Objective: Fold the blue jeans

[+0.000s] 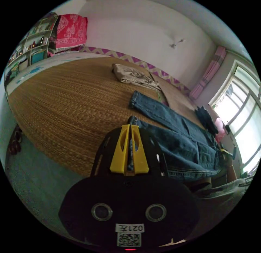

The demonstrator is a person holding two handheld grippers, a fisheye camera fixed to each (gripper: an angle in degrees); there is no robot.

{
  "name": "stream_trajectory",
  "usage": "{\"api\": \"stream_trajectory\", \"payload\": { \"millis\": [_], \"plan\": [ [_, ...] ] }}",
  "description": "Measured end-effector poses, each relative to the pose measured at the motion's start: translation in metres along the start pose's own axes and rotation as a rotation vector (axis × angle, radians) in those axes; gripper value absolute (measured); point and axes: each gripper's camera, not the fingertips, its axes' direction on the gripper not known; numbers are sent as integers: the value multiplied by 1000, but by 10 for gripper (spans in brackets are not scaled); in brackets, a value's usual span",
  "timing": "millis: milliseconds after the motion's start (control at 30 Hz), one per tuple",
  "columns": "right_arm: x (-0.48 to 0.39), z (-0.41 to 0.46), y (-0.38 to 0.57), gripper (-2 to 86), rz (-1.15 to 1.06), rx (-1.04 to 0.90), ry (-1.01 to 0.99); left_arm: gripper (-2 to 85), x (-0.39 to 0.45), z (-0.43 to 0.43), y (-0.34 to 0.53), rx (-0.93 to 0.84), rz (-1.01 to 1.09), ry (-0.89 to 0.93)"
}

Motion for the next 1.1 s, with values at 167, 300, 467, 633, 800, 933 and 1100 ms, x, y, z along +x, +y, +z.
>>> {"api": "stream_trajectory", "payload": {
  "millis": [167,300,467,633,800,933,1100],
  "plan": [
    [54,36,-16,17,206,-73,-198,-10,-11,-7,11,26,-31,51],
    [89,13,-7,0,317,112,-475,-10,-4,-13,15,38,2,42],
    [134,53,43,2,558,61,-577,-10,-2,1,19,-25,35,-32],
    [102,15,44,-4,407,91,-249,-10,-11,3,21,-54,19,-9],
    [63,26,33,-4,240,-25,-39,-9,-12,2,22,-40,22,-19],
    [46,22,36,2,175,-48,97,-6,-1,-24,31,115,53,-38],
    [30,-43,90,93,330,164,80,54,18,-63,66,192,-36,-53]
  ]
}}
